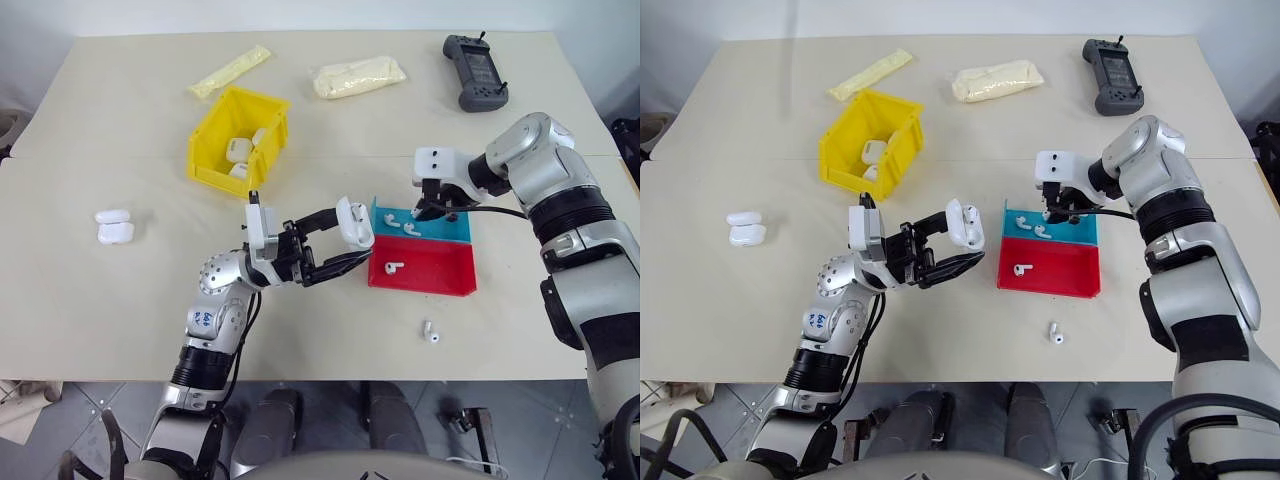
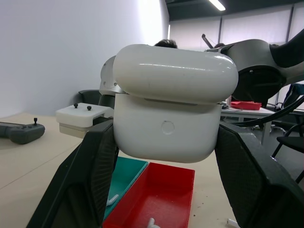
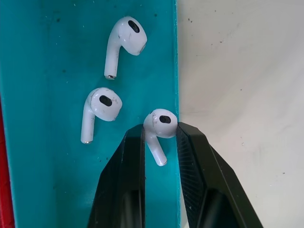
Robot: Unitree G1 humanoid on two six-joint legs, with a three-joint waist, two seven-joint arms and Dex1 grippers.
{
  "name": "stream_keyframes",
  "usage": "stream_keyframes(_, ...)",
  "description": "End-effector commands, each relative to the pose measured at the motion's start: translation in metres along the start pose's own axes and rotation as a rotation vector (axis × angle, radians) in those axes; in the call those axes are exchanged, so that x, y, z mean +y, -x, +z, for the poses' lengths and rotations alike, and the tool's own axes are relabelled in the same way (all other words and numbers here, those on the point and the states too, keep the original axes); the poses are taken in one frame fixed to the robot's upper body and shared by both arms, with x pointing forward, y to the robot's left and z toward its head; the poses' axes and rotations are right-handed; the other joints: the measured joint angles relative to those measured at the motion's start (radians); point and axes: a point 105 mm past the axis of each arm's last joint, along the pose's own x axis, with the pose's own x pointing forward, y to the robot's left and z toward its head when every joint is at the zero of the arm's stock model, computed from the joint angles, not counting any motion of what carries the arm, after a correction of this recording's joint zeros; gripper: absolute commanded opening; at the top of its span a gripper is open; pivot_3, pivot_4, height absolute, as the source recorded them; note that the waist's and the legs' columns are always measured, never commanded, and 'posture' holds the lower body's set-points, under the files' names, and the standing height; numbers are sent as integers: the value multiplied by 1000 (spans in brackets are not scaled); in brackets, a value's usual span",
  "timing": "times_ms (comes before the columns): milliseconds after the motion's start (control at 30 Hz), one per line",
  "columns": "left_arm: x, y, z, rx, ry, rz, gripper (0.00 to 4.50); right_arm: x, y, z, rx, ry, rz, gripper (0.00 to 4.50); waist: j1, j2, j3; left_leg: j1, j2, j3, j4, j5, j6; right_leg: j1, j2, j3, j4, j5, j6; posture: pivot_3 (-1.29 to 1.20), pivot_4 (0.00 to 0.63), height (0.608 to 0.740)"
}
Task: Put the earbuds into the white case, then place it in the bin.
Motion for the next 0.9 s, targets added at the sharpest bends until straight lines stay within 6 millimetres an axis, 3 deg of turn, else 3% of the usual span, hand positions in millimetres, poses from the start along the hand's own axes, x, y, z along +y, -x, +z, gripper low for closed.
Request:
stream_keyframes(33, -3, -4, 13, -34, -58, -16, 2771, 4, -6, -1, 9, 7, 21, 780, 0, 0, 0, 0, 0, 0, 0, 0, 0, 0, 0, 0, 0, 0, 0, 0, 150, 740)
stream_keyframes(367, -4, -3, 13, -33, -59, -16, 2771, 5, -4, -2, -12, 7, 10, 552, 0, 0, 0, 0, 0, 0, 0, 0, 0, 0, 0, 0, 0, 0, 0, 0, 150, 740)
stream_keyframes(667, -5, -3, 12, -30, -37, -35, 2771, -11, 61, 4, -226, -55, -189, 552, 8, 1, 0, -1, -1, 0, -1, 0, 0, -1, 0, 0, 0, 0, 0, 0, 150, 740)
stream_keyframes(900, -6, -3, 12, -25, -17, -54, 2771, 27, 82, 3, -553, -182, -173, 552, 10, 1, 0, -1, 0, 0, 0, 0, 0, 0, 0, 0, -1, 0, 0, 0, 150, 740)
